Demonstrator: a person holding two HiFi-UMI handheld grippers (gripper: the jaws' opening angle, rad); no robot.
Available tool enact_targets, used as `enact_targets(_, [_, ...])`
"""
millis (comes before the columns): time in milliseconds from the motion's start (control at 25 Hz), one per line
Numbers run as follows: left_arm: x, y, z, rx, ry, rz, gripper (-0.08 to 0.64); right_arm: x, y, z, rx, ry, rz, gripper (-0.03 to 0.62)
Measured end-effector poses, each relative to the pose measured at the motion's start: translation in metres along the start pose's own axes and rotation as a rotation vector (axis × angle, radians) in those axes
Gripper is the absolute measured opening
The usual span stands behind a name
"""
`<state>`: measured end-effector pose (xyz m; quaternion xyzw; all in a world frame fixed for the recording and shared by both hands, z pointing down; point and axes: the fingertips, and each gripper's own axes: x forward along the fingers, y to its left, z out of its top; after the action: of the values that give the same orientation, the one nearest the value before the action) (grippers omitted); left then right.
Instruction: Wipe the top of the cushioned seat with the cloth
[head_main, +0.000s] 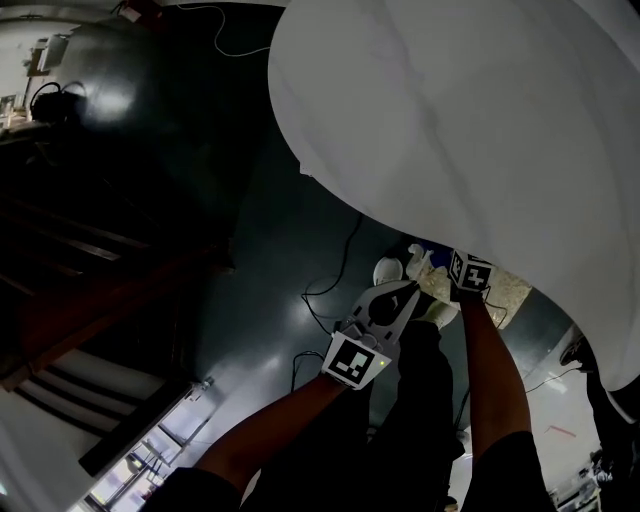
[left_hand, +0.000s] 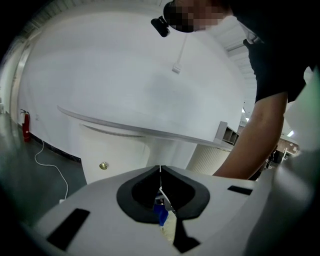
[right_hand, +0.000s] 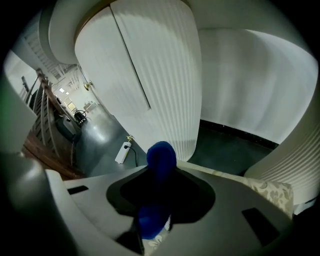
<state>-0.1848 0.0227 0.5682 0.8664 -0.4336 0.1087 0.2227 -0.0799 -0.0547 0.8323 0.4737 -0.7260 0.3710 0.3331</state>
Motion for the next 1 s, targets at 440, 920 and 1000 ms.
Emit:
enact_targets(440, [0.011, -0.040, -0.004, 0.012, 0.006, -0.052, 0.021, -0.011, -0.042, -0.019, 0.046, 0.025, -0.015, 0.132])
enact_targets(920, [0.022, -0.069, -0.007, 0.148, 0.019, -0.089, 0.021, -0.024, -0.068, -0.031, 0.071, 0.055, 0.017, 0.132])
enact_targets(1000, [0.028, -0.073, -0.009, 0.107, 0.026, -0.086, 0.020, -0.026, -0.079, -0.034, 0.073, 0.053, 0.024, 0.132])
